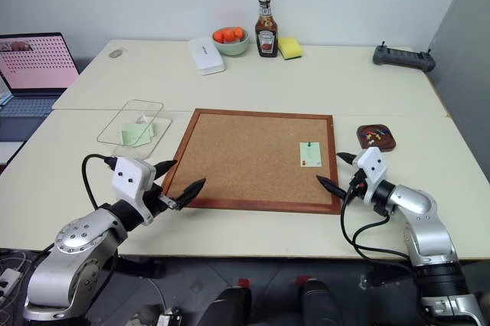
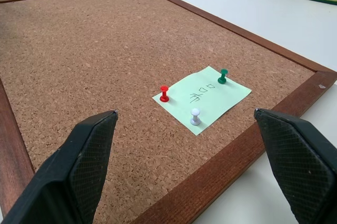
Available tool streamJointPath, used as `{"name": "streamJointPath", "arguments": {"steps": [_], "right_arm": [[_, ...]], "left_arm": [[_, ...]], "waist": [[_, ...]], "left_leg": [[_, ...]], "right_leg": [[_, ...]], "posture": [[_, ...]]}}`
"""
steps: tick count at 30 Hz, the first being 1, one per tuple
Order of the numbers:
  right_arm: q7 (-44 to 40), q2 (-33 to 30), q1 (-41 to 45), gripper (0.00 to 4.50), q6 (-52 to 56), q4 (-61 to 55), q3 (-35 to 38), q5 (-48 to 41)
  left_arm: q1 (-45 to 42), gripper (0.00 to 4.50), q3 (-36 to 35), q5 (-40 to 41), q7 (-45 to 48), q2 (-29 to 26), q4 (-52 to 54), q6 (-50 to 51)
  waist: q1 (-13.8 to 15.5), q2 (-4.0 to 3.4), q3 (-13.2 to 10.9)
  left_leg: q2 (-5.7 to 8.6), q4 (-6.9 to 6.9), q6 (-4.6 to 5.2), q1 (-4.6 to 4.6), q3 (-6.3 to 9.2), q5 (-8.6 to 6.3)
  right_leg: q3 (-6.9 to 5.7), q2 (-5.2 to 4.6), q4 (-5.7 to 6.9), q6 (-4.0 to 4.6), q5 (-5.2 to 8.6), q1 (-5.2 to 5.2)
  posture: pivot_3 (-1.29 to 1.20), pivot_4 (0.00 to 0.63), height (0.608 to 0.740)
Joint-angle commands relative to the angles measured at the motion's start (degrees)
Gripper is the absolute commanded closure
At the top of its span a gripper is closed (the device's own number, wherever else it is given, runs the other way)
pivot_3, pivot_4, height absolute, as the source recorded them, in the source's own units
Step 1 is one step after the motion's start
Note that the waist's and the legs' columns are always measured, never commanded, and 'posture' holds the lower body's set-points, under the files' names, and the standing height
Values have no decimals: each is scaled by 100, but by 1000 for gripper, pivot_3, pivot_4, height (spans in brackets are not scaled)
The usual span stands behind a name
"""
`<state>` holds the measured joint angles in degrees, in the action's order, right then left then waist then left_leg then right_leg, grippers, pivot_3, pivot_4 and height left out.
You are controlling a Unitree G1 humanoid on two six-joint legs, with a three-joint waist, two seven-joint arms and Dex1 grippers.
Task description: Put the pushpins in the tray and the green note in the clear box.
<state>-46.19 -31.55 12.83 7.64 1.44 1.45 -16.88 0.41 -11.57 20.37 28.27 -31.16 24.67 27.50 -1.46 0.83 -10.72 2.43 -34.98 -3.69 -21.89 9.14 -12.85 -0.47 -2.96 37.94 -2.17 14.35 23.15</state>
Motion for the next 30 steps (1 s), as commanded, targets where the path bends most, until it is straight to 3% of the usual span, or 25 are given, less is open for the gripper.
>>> {"name": "streamJointPath", "arguments": {"steps": [1,15,20,30], "right_arm": [[-7,0,66,74,-51,-187,68,-15],[-4,-6,0,74,-81,-199,94,-19],[3,0,-44,0,-105,-222,99,-18],[269,111,-70,0,58,-372,57,30]], "left_arm": [[-101,0,-204,88,46,-41,76,-133],[-214,0,-242,122,224,-89,-72,-267],[-324,809,-102,73,334,-100,-185,-322],[-1493,2622,1145,-492,666,213,-1447,-597]], "waist": [[0,0,0],[0,0,0],[0,0,0],[6,0,0]], "left_leg": [[0,0,0,0,-1,0],[0,0,0,0,-1,0],[0,0,0,-1,-1,0],[8,-1,0,-1,-1,1]], "right_leg": [[1,0,0,0,0,0],[2,-1,-1,0,0,0],[2,-1,-2,0,0,0],[0,1,0,-1,-1,0]], "posture": [[0,150,740],[0,150,740],[0,150,740],[0,150,740]]}}
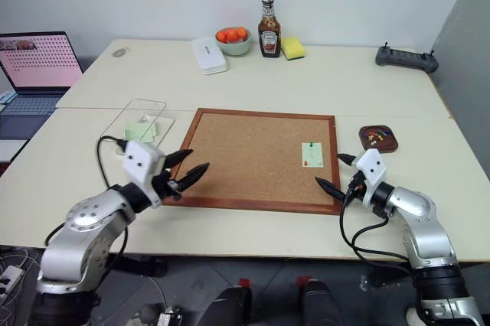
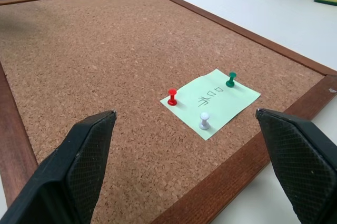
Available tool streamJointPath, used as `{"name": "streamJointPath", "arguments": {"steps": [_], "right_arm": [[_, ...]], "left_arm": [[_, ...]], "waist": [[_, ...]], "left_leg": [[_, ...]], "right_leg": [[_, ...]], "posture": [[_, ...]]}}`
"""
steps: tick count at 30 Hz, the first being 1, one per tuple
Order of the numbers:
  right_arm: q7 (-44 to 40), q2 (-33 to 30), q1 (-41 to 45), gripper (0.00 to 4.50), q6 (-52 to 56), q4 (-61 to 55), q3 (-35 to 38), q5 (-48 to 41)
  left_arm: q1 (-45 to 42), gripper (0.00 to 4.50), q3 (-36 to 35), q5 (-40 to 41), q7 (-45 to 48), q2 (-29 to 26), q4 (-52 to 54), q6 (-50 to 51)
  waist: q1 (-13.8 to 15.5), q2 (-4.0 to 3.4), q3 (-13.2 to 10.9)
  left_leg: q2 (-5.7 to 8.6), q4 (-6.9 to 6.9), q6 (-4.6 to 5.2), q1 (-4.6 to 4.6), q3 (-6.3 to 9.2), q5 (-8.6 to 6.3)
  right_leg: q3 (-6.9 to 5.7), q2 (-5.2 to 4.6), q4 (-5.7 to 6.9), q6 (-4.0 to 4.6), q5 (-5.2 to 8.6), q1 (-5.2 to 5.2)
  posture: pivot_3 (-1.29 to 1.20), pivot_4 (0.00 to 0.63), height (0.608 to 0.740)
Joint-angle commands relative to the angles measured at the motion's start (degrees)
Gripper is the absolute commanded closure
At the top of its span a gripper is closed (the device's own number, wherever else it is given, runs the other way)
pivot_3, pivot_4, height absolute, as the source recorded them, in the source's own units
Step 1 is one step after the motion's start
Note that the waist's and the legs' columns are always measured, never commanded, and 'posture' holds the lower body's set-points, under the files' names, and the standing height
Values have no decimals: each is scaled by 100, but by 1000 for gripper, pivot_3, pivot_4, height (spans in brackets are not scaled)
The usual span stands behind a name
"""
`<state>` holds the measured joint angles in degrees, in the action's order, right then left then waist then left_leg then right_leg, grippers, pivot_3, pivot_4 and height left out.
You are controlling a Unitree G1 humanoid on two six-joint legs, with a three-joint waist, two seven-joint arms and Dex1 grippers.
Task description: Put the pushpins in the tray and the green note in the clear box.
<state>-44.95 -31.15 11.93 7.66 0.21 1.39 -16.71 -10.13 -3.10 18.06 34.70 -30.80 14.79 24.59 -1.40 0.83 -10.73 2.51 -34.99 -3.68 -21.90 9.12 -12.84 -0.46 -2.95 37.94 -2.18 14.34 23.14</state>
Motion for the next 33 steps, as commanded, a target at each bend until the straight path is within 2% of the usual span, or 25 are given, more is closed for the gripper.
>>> {"name": "streamJointPath", "arguments": {"steps": [1,5,11,20,33], "right_arm": [[180,92,21,0,102,-274,58,6],[356,274,57,0,445,-459,-4,-122],[499,475,492,0,1116,-445,-113,-189],[555,628,1568,0,1438,415,-395,122],[439,860,2740,0,1008,2334,-597,634]], "left_arm": [[-551,2795,354,-314,0,247,-622,-366],[-1161,3454,856,-558,222,689,-1590,-811],[-1844,4451,1127,-909,283,1144,-2958,-1403],[-1981,4451,1248,-1220,403,1330,-4054,-1956],[-1964,4451,1139,-1241,465,1371,-4141,-2095]], "waist": [[1,0,0],[-2,0,0],[-39,2,0],[-27,-1,3],[-39,-4,9]], "left_leg": [[2,0,0,0,0,0],[2,0,-1,0,-1,0],[4,-8,-1,-2,-3,1],[4,-8,-1,2,-4,1],[4,-12,9,12,-9,10]], "right_leg": [[-1,0,1,0,0,0],[2,-1,0,0,-1,0],[1,3,2,-5,-7,1],[3,5,5,-3,-9,2],[2,7,6,1,-31,-3]], "posture": [[0,150,740],[0,150,740],[0,150,740],[0,150,740],[0,150,740]]}}
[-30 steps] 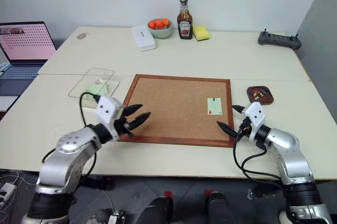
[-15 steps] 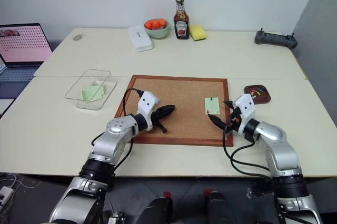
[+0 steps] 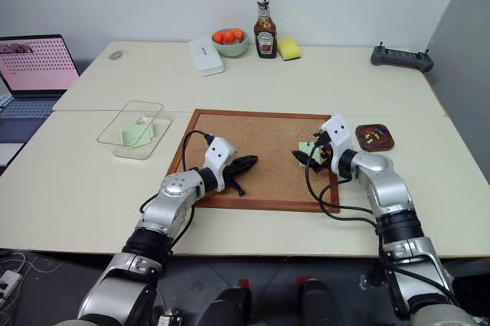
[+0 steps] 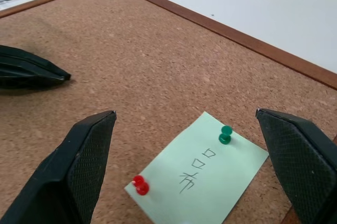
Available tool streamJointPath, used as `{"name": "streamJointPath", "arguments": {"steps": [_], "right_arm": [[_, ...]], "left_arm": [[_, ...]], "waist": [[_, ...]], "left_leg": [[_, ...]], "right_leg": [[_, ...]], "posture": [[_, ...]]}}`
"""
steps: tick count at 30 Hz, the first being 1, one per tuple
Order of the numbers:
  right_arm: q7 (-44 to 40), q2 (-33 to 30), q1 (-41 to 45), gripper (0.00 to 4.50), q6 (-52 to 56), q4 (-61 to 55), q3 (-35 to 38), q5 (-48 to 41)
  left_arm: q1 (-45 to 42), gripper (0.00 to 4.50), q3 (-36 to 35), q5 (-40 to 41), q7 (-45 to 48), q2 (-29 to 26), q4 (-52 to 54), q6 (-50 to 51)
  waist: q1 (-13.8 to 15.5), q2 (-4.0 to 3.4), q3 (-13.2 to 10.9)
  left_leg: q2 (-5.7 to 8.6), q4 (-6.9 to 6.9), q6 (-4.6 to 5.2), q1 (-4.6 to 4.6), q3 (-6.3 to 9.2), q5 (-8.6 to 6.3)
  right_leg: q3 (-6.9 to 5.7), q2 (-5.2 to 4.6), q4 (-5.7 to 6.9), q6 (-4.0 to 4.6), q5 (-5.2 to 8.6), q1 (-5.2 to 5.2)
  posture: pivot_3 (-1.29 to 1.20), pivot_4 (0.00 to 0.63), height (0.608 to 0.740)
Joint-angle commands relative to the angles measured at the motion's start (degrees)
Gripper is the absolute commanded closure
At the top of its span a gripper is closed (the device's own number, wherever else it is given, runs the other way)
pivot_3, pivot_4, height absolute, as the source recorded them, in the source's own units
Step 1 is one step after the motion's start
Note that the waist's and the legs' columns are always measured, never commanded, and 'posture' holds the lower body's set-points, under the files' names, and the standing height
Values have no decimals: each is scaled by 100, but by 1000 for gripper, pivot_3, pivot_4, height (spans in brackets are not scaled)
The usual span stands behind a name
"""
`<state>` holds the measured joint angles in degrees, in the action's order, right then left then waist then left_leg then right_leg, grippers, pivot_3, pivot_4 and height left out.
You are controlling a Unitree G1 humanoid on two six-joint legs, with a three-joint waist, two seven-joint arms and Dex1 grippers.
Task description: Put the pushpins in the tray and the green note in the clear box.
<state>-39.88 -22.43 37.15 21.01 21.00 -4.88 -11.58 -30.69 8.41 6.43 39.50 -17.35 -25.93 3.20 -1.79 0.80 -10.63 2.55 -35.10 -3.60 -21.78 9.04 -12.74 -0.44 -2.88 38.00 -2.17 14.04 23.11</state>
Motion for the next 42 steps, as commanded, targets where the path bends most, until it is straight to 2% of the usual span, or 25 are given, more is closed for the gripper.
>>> {"name": "streamJointPath", "arguments": {"steps": [1,4,7,18,27,42], "right_arm": [[-91,-10,255,0,-394,352,25,153],[-141,9,395,0,-604,653,-19,285],[-135,42,524,392,-831,966,-62,441],[56,129,857,2695,-1526,1888,-29,816],[40,118,979,4457,-1747,2111,-22,923],[-50,170,886,4457,-1701,1413,260,595]], "left_arm": [[106,4451,-12,-75,-17,32,-40,53],[139,4451,-6,-69,-18,51,22,80],[155,4500,-9,-77,-26,71,47,97],[247,4500,-29,-103,-62,139,105,127],[319,4500,-51,-100,-93,161,180,163],[357,4500,-37,-161,-143,165,191,187]], "waist": [[-2,0,0],[-3,0,0],[-4,-1,0],[-5,-1,1],[-6,-1,1],[-6,-2,1]], "left_leg": [[0,0,0,0,1,0],[1,0,0,-1,-2,0],[1,0,0,-1,-4,0],[2,0,0,-1,-6,0],[1,0,0,-1,-8,0],[1,1,0,-2,-9,1]], "right_leg": [[0,0,0,0,0,0],[3,0,-1,-1,0,0],[4,0,0,-1,-1,1],[6,0,-2,-1,-2,1],[9,0,-2,-1,-2,1],[10,0,-1,-1,-2,5]], "posture": [[0,150,740],[0,150,740],[0,150,740],[0,150,740],[0,150,740],[0,150,740]]}}
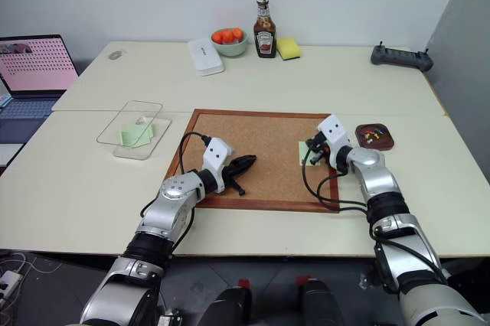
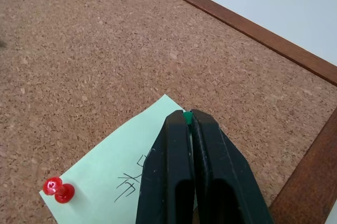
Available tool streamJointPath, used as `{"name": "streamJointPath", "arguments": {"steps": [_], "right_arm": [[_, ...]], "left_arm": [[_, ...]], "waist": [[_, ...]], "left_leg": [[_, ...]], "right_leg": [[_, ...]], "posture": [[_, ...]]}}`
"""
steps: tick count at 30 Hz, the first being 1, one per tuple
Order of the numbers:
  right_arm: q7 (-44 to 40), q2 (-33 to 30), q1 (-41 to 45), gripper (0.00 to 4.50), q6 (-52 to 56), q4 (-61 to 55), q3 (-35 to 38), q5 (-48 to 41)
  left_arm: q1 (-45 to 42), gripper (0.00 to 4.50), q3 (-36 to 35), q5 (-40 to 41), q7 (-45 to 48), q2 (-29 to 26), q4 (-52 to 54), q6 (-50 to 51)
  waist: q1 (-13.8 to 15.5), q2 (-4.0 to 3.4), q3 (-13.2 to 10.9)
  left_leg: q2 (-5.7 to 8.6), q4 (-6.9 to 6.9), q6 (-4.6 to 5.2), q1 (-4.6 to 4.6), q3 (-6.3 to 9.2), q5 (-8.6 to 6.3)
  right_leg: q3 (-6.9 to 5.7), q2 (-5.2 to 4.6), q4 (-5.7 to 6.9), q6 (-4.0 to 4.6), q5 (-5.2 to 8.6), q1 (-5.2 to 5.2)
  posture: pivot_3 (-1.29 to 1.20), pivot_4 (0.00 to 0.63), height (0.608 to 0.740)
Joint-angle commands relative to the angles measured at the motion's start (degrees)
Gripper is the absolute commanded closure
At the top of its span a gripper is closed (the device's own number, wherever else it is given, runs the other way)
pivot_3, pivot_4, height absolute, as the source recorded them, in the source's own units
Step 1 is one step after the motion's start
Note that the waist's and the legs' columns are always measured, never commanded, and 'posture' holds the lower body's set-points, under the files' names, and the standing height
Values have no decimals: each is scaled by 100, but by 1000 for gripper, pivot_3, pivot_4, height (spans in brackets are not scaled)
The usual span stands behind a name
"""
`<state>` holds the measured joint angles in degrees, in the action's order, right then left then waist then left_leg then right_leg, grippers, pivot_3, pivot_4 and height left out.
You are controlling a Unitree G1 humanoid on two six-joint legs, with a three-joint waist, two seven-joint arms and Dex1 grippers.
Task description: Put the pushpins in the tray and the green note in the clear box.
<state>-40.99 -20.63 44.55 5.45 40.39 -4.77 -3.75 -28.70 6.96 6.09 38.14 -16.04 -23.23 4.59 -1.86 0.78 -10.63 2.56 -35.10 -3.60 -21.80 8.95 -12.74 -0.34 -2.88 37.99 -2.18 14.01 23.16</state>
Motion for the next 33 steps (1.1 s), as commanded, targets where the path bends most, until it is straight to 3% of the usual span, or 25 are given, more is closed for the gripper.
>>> {"name": "streamJointPath", "arguments": {"steps": [1,8,13,20,27,28,33], "right_arm": [[74,-7,126,4457,-128,-587,275,-201],[524,-90,-120,4457,85,-1189,612,-299],[834,-609,-515,4457,382,-1601,939,-199],[1011,-1501,-934,4457,396,-1359,812,370],[1128,-1548,-849,4457,303,-913,693,623],[1148,-1529,-811,4015,275,-804,674,637],[1311,-1492,-600,3251,59,-346,579,798]], "left_arm": [[160,4500,111,-133,-8,34,-83,44],[178,4500,126,-160,-7,55,-85,50],[211,4500,125,-155,52,81,-45,-1],[197,4500,152,-210,95,67,-116,-80],[173,4500,156,-258,123,106,-155,-122],[167,4500,157,-263,123,110,-160,-127],[196,4500,140,-264,125,100,-123,-126]], "waist": [[1,-1,1],[4,-1,1],[9,-1,1],[4,-8,5],[-2,-9,6],[0,-9,6],[1,-8,5]], "left_leg": [[0,0,0,0,0,0],[0,0,0,0,1,0],[0,0,0,-3,1,0],[8,2,2,-1,-17,-1],[2,1,9,12,-48,3],[4,1,9,13,-54,3],[5,1,14,20,-95,4]], "right_leg": [[0,0,0,0,0,0],[0,0,-1,0,0,-1],[1,-5,-3,0,0,-1],[12,-9,-7,-1,1,-1],[43,-2,-3,-16,-8,-2],[53,-2,-4,-19,-10,-2],[96,-3,-14,-37,-20,-1]], "posture": [[0,150,740],[0,150,740],[0,150,740],[0,150,740],[0,150,740],[0,150,740],[0,150,740]]}}
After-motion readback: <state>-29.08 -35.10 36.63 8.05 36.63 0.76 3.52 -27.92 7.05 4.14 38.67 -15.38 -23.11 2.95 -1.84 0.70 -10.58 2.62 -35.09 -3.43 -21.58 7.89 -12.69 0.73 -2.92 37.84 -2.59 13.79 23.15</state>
